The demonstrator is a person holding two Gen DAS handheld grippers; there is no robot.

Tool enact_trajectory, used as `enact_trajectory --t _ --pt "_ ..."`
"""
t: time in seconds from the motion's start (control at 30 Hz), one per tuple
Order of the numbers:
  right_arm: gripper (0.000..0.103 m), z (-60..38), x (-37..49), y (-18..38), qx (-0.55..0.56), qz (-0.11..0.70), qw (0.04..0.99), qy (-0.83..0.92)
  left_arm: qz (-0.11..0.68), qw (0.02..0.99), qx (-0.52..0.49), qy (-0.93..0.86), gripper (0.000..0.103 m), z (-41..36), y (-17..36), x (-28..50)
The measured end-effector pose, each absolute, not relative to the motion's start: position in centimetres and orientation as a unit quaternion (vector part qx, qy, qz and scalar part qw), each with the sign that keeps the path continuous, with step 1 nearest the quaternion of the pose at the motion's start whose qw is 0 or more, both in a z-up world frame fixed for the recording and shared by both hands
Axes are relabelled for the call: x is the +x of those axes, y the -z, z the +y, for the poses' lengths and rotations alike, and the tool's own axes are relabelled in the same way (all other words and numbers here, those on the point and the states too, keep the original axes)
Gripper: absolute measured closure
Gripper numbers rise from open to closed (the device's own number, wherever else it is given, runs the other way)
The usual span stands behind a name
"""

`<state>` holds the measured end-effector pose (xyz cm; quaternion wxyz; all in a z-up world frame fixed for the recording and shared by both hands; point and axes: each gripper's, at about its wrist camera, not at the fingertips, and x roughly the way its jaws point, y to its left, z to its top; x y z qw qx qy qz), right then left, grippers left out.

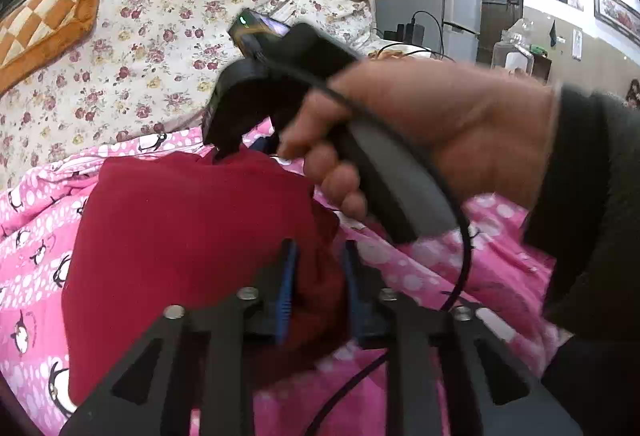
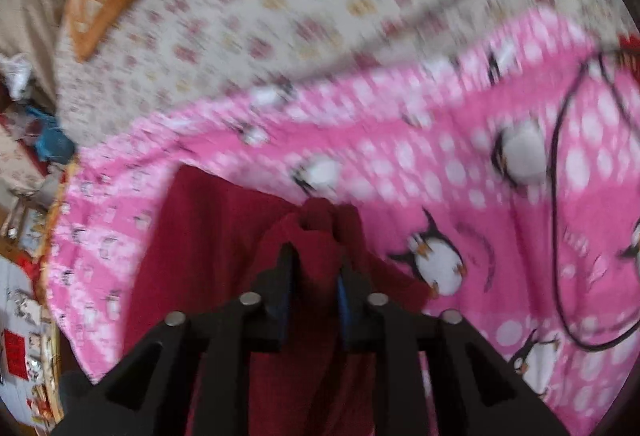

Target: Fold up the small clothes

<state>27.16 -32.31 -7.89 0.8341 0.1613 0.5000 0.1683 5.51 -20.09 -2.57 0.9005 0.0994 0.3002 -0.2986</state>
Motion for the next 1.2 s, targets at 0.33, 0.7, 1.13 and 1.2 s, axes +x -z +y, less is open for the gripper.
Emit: enact_trajectory --t 0.33,0.7,1.13,1.2 --pt "0.061 -32.6 18.1 -0.5 0.105 0.380 0.901 -0.179 0.267 0.933 0.055 0.234 0.081 -9.5 -3.0 0.9" --pt "0.097 -25.7 11.4 4.7 -0.147 0.444 0.844 -0.262 0.396 0.902 -0.015 0.174 0.103 -6.8 4.7 6.0" --pt "0.097 -27.5 14.6 0.6 -0.060 0.383 0.897 -0.211 0.415 0.898 -0.041 0.143 0.103 -9.2 -1.2 16.3" --pt "0.097 -26.9 16.3 3.0 -0.086 0.423 0.880 -0.199 0.458 0.880 -0.038 0.119 0.103 -9.4 1.8 18.1"
